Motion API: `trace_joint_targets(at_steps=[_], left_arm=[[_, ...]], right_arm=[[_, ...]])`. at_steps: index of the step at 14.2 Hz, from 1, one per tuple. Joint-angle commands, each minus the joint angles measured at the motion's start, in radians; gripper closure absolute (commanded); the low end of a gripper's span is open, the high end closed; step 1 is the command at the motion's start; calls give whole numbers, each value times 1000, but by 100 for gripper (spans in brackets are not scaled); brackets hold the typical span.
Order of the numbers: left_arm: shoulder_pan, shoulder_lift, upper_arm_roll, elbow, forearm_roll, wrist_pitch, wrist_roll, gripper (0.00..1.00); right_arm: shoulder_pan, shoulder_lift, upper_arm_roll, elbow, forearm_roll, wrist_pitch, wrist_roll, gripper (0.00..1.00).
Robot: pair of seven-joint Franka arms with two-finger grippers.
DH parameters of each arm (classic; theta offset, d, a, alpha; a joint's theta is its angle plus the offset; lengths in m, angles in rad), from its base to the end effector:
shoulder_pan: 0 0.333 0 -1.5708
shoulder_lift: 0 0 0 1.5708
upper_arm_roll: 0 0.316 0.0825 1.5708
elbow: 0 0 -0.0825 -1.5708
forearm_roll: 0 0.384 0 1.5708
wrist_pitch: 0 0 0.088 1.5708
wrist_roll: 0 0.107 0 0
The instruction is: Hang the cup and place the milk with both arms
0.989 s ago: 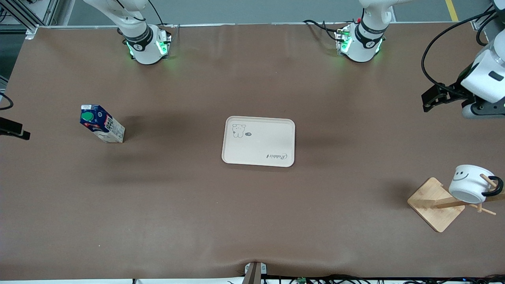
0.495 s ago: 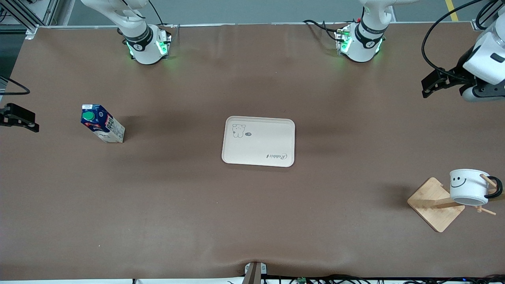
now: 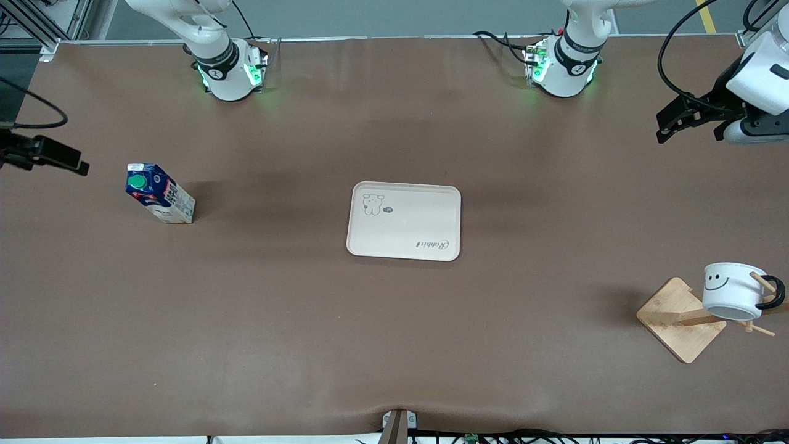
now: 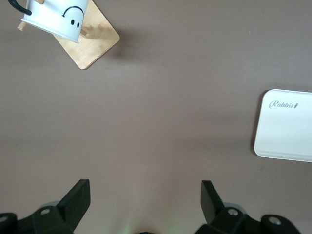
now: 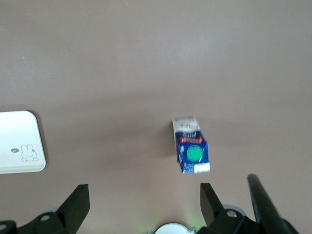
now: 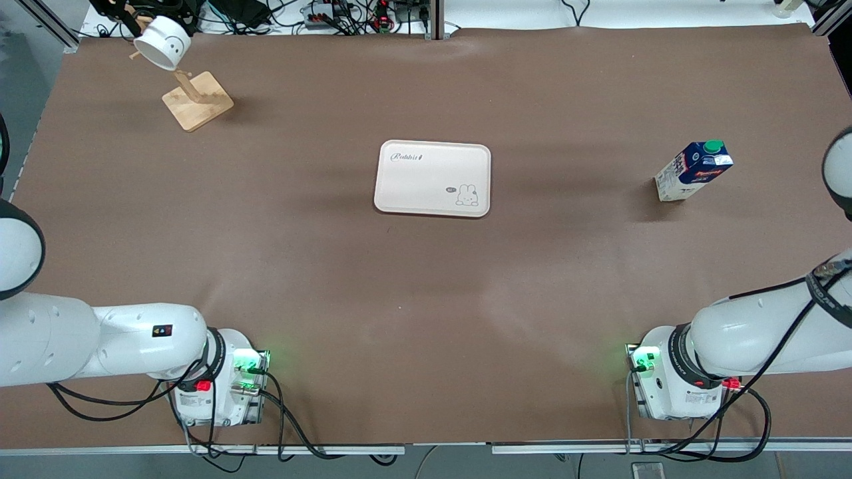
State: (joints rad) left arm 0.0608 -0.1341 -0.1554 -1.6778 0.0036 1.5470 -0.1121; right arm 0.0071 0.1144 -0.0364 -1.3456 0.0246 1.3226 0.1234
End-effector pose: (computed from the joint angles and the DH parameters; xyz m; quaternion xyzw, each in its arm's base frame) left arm 0.5072 -0.0535 0.6425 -0.9999 -0.0095 -0.0021 0.0120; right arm 0.5629 -0.0120 0.6440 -0.9949 0.0739 0.0690 0.0068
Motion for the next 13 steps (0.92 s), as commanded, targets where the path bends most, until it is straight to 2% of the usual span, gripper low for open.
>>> trace_joint_targets(at_steps=[1,3,6,9,13], left_arm=[[-4,-19,4,-13,-17,4,3,0],[-4,-12,4,4,-17,1,3,0],[-7,-4,2,7,-22,4,-1,0],[2,4,11,19,-48,4,5,0],[1,8,13,36,-42,1,-6,0]], right_arm=[[-10,-194,-7,-275,12,91,35,0],[-9,-199,-7,-282,14,92,36,0],[-15,-154,-7,-150,9,83,36,0],[-16,-156,-7,-145,17,43,38,0],[-19,-157,-5,-145,14,58,29,0]])
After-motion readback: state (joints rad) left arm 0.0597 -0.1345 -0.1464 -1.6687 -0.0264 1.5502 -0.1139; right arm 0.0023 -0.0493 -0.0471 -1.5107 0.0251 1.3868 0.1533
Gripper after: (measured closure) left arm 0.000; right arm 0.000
